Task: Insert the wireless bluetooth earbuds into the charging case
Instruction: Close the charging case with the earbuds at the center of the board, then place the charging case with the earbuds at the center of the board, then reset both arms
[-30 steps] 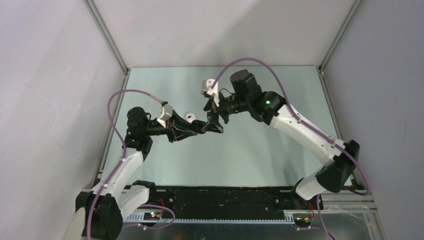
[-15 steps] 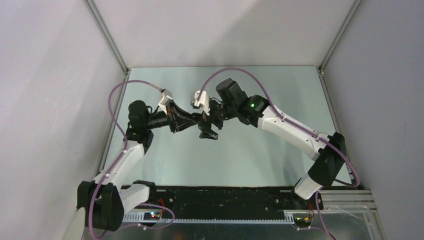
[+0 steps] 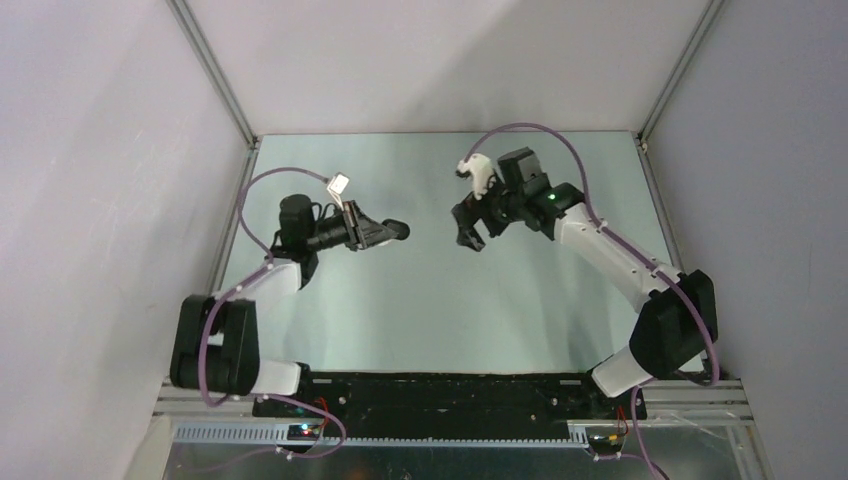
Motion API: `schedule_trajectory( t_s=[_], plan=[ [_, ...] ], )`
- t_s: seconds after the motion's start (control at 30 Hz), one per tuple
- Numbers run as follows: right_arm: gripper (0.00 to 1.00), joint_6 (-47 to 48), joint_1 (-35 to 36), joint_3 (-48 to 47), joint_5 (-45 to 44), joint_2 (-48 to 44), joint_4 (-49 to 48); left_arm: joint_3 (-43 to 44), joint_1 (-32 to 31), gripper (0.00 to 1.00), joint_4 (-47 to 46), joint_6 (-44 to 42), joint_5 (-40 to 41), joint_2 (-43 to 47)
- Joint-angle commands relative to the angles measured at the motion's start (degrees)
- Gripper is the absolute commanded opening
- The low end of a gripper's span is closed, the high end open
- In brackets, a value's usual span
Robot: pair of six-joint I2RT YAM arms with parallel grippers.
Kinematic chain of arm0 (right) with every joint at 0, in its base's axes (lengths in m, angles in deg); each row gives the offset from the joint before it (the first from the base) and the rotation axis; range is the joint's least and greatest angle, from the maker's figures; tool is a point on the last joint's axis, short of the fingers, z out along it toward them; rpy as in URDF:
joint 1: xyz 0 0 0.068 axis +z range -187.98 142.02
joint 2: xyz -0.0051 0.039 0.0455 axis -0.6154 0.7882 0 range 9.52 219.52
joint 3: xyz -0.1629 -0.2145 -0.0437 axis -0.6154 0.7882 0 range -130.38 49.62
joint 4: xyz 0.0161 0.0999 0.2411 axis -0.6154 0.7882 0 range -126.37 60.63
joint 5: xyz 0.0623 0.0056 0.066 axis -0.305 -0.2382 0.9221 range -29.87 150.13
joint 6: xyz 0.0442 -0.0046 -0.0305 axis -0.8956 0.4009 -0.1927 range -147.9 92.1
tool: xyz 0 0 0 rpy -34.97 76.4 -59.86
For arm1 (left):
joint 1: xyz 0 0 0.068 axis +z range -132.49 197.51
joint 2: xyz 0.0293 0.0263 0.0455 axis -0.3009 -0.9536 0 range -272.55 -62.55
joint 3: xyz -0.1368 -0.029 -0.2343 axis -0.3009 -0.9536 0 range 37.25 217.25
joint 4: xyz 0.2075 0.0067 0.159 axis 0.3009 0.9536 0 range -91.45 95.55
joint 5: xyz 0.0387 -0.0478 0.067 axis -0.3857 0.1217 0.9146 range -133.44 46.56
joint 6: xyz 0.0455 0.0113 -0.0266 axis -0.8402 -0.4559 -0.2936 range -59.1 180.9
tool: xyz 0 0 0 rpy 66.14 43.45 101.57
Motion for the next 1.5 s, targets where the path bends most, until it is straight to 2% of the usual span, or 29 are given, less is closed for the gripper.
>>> schedule_trajectory(
  t_s=[0.0, 0.17, 0.33, 0.57, 0.77, 0.83, 0.9, 0.97, 1.0, 1.07, 1.23, 1.37, 1.47],
  plan=[
    [0.98, -7.26, -5.81, 1.41, 3.44, -4.31, 1.98, 4.42, -1.08, 0.01, -0.59, 8.52, 8.78, -7.44],
    [0.99, -3.74, -11.91, 3.46, 0.86, -10.56, 3.92, 12.07, -3.91, 0.04, 2.49, 16.53, 11.49, -19.30],
    [0.98, -3.33, -18.84, 6.74, 0.15, -16.33, 5.11, 17.09, -7.54, 0.06, 6.86, 18.83, 14.77, -27.55],
    [0.98, -3.97, -20.85, 9.50, 1.93, -19.24, 4.82, 21.17, -12.00, 0.14, 16.91, 19.71, 23.13, -31.82],
    [0.97, -5.14, -20.82, 9.55, 4.51, -19.20, 5.58, 24.75, -14.30, 0.21, 23.05, 19.10, 26.39, -33.45],
    [0.96, -5.30, -20.82, 9.55, 5.15, -19.05, 5.66, 26.10, -14.60, 0.30, 28.26, 16.76, 29.01, -32.42],
    [0.96, -5.21, -20.83, 9.55, 5.14, -18.98, 5.49, 27.08, -14.54, 0.45, 33.00, 11.73, 32.22, -29.83],
    [0.96, -4.85, -20.86, 9.55, 5.09, -18.94, 5.30, 27.78, -14.41, 0.64, 38.43, 7.48, 35.98, -26.71],
    [0.97, -4.48, -20.88, 9.40, 5.65, -18.90, 5.60, 28.29, -14.44, 0.90, 40.03, 6.11, 38.34, -25.42],
    [0.97, -3.85, -20.90, 8.74, 6.56, -18.67, 6.51, 29.44, -14.35, 0.98, 43.35, 1.14, 40.16, -20.89],
    [0.99, -7.19, -20.92, 6.68, 2.56, -17.77, 5.69, 34.11, -12.45, 1.00, 49.07, -10.78, 46.05, -10.84],
    [0.99, -9.47, -20.87, 2.89, -2.97, -14.83, 1.17, 38.55, -11.32, 1.00, 48.49, -20.66, 60.84, -6.13],
    [0.99, -14.53, -20.74, 1.72, -8.11, -12.02, -6.24, 43.79, -9.73, 1.00, 48.43, -24.08, 67.17, -5.68]
  ],
)
